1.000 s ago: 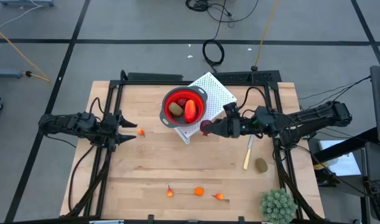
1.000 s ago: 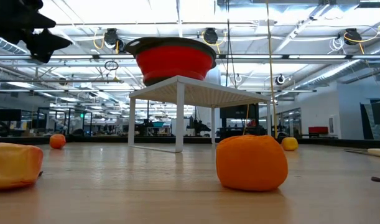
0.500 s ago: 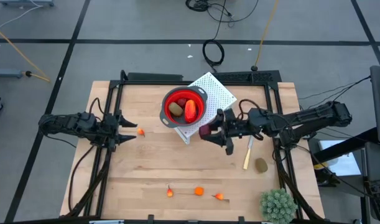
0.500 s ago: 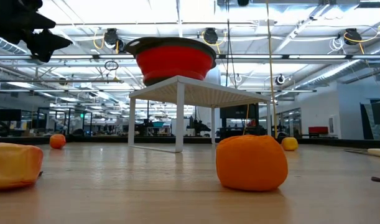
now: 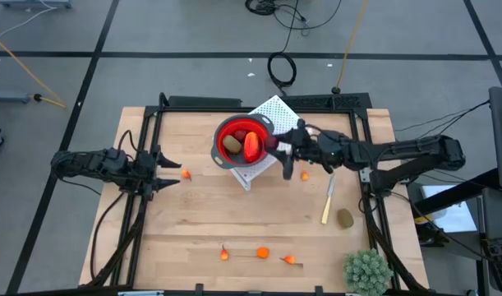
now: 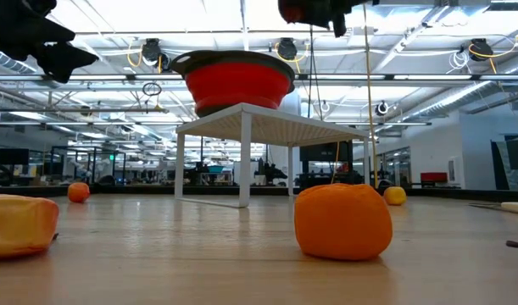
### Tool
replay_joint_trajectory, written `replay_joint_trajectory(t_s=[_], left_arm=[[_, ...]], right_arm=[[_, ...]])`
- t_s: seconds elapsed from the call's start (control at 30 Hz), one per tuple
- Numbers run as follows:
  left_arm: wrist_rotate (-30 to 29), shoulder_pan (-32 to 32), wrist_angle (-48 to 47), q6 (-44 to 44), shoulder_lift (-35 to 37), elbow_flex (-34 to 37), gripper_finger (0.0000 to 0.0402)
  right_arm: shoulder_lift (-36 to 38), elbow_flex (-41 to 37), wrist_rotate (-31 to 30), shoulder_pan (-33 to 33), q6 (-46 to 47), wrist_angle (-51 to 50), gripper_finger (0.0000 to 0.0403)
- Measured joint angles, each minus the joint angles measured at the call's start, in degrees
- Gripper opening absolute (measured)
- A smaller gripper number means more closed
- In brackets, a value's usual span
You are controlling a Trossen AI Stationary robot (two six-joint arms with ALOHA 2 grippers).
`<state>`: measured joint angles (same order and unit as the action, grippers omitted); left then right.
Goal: Pick & Place Fruit
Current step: Put the pomegranate into the red strainer bowl on the shelf
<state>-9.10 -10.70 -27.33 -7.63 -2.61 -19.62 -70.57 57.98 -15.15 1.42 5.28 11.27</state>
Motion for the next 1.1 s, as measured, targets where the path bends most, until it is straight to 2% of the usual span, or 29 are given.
replay_joint_trajectory(t_s=[0.27, 0.53, 0.8, 0.93, 1.1], left_arm=[[0.0, 0.0, 0.0, 2.7, 0.0, 0.0, 0.0253], [0.0, 0.0, 0.1, 2.8, 0.0, 0.0, 0.0253], [-0.4, 0.0, 0.3, 2.7, 0.0, 0.0, 0.0253], [-0.5, 0.0, 0.2, 2.6, 0.0, 0.0, 0.0253], [-0.5, 0.0, 0.4, 2.4, 0.0, 0.0, 0.0253]], right_arm=[[0.0, 0.1, 0.3, 5.8, 0.0, 0.5, 0.0184], [-1.9, 5.7, 0.7, 9.2, -1.0, -2.3, 0.0187], [-8.1, 13.6, 10.7, 11.0, -1.5, -6.7, 0.0184], [-11.7, 17.9, 11.6, 11.0, -1.5, -11.9, 0.0189], [-15.6, 20.9, 18.0, 11.0, -0.9, -13.7, 0.0187]])
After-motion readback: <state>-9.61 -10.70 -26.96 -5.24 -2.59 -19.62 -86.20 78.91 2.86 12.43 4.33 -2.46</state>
